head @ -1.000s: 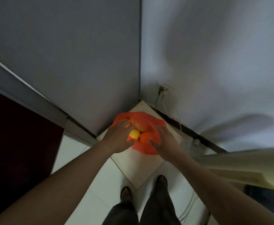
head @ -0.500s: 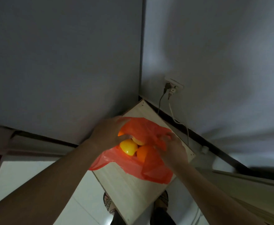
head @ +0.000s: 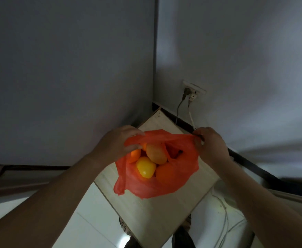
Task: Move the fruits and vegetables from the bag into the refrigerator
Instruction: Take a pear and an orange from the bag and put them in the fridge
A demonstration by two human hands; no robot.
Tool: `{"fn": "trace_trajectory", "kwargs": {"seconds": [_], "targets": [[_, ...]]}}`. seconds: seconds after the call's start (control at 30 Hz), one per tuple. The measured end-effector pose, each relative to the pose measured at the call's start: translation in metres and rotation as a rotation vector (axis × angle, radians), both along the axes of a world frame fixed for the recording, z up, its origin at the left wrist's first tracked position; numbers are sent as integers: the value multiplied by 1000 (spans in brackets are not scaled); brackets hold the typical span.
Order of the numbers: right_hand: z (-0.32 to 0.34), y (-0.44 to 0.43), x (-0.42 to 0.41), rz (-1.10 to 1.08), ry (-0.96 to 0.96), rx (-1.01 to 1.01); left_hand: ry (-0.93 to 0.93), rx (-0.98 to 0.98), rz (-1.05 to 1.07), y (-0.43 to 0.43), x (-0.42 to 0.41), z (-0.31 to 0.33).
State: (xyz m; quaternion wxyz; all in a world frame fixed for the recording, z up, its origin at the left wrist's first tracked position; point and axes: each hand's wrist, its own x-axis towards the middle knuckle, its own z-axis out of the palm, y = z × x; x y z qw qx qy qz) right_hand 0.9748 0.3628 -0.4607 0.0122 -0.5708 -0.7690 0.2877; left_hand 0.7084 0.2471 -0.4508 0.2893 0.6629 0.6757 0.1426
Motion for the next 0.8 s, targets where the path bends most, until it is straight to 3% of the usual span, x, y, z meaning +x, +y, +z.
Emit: {"fn": "trace_trajectory", "kwargs": {"seconds": [0.2,0.3,0.5,0.67,0.8], "targets": [[23,-44,-19,505,39,115,8,107,-7,-15,-4,-6],[14,-54,-20,643,-23,100,23,102,-7,-13,-6,-6],[-7,-40,-9,666,-281,-118,-32,40,23,-28,-5,-12],[-12,-32,-18,642,-198,-154,-15,112,90,-42,13,-1],[0,-45,-21,627,-22,-56,-52,140,107,-51,38,14]]}}
